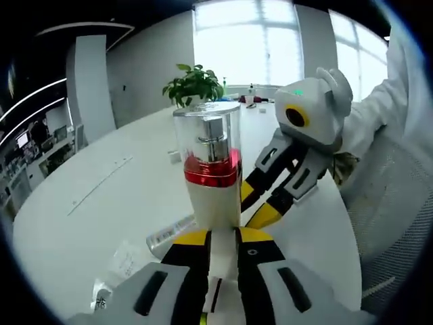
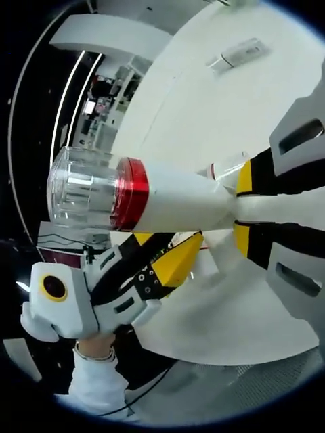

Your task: Arrange the skincare products in the storage area until every visible bottle or jar stands upright without overlapping.

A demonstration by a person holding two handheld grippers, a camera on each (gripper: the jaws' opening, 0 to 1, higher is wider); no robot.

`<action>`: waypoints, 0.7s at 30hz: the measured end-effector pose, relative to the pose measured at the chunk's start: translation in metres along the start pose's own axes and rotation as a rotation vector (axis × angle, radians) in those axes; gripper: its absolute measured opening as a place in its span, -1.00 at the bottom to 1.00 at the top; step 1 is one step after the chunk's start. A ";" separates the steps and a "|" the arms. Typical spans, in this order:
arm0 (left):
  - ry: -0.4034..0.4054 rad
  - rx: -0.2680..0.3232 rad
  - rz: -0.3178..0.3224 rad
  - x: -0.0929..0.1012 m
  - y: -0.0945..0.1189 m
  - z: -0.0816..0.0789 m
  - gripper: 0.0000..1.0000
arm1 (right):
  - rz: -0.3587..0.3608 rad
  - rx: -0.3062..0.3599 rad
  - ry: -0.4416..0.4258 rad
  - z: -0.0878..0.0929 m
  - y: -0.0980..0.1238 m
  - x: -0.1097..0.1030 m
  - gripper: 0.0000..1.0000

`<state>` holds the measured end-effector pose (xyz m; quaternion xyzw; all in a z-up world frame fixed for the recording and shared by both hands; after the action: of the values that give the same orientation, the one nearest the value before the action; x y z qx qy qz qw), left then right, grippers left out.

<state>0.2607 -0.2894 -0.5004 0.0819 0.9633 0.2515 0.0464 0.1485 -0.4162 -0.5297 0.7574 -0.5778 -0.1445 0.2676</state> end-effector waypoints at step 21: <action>0.019 -0.028 -0.070 0.007 0.020 0.001 -0.66 | -0.117 0.213 0.021 -0.067 0.069 0.032 -0.35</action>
<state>0.2568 -0.2703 -0.4914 0.0453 0.9624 0.2638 0.0471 0.1383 -0.4434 -0.4329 0.8153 -0.5420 -0.0896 0.1829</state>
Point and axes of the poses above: the point that each gripper's makers call its tool centre point, and the gripper's own axes: y roughly backward along the fingers, x roughly to its right, z roughly out of its underside, the point moved 10 cm from there along y, roughly backward along the fingers
